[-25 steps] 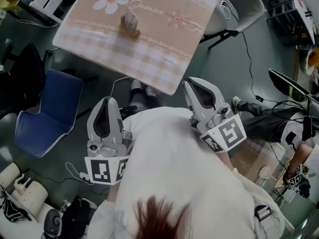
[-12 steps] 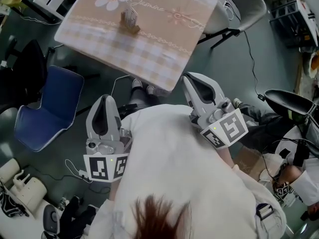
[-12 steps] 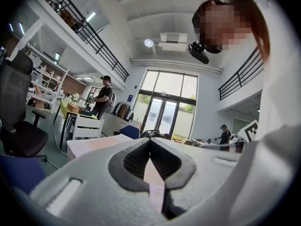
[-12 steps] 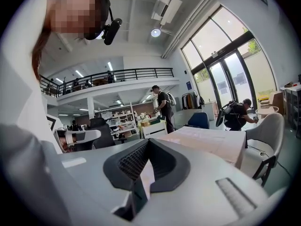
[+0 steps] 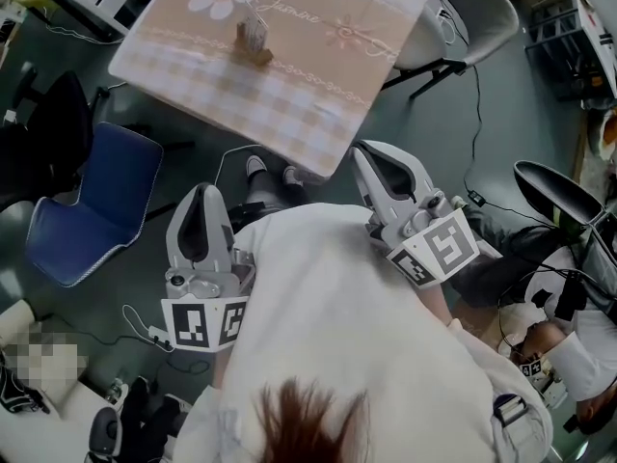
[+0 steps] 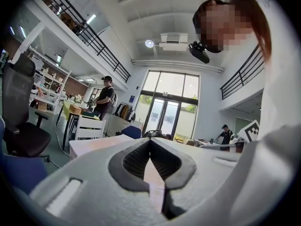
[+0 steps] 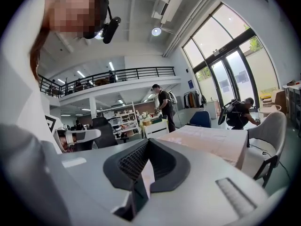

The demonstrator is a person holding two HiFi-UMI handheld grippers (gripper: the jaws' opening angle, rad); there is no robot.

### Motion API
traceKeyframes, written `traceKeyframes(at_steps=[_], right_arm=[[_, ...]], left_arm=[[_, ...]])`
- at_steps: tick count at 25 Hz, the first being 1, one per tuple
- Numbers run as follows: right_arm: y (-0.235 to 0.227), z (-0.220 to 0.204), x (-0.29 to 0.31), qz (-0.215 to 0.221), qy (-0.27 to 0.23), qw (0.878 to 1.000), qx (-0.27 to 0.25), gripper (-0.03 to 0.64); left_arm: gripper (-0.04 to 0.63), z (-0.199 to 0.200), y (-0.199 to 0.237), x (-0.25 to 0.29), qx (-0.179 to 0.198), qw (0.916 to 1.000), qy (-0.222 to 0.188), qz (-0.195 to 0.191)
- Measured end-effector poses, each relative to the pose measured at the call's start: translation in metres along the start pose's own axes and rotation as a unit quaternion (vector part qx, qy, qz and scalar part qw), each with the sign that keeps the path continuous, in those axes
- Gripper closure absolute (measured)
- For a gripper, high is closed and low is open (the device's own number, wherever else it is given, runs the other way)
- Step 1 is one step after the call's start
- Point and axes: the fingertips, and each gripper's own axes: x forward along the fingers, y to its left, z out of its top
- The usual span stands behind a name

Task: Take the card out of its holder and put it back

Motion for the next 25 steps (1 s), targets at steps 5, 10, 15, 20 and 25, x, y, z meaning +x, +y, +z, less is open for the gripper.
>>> traceKeyframes(at_steps=[5,10,15,20,25], right_arm=[[-0.002,0.001,0.000,-0.003,-0.011,1.000,0.007,0.618],[0.000,0.003,0.004,0.001,-0.011,1.000,0.004,0.618],[0.004,0.002,0.014,0.013,-0.005,1.000,0.001,0.618],[0.008,0.001,0.022,0.024,0.002,1.000,-0.003,0.618],[0.008,0.001,0.027,0.030,0.005,1.000,-0.006,0.618]], left_arm=[[0.595,-0.002,0.000,-0.001,0.003,1.0000,0.000,0.000],[0.595,0.002,0.006,-0.003,0.001,1.0000,-0.004,0.008],[0.595,-0.001,0.015,-0.007,0.002,0.9998,-0.003,0.018],[0.595,-0.001,0.021,-0.011,0.002,0.9996,-0.004,0.029],[0.595,0.011,0.023,-0.006,-0.016,0.9983,-0.032,0.046]])
